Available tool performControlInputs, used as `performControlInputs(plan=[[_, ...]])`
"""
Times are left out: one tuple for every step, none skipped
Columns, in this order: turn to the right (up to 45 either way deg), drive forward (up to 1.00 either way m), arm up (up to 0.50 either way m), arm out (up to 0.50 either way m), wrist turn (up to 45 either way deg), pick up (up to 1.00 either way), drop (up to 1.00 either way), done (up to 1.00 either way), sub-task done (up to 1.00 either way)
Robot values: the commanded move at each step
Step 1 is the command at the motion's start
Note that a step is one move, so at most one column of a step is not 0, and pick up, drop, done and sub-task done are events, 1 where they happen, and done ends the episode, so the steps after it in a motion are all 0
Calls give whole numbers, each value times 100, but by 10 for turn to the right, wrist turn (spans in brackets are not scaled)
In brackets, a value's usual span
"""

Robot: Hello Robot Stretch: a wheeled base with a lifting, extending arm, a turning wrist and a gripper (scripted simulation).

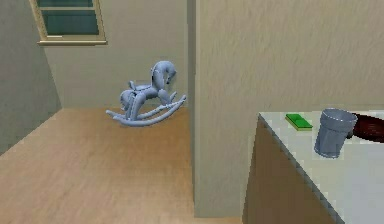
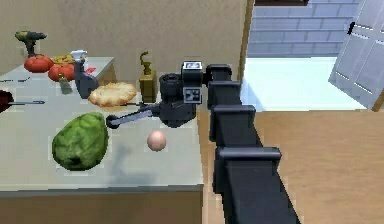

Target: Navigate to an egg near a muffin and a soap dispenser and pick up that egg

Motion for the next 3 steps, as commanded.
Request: performControlInputs(plan=[[0, 0, 0, 0, 180, 0, 0, 0, 0], [0, 0, -12, 0, 0, 0, 0, 0, 0], [0, 0, 0, 0, 0, 100, 0, 0, 0]])
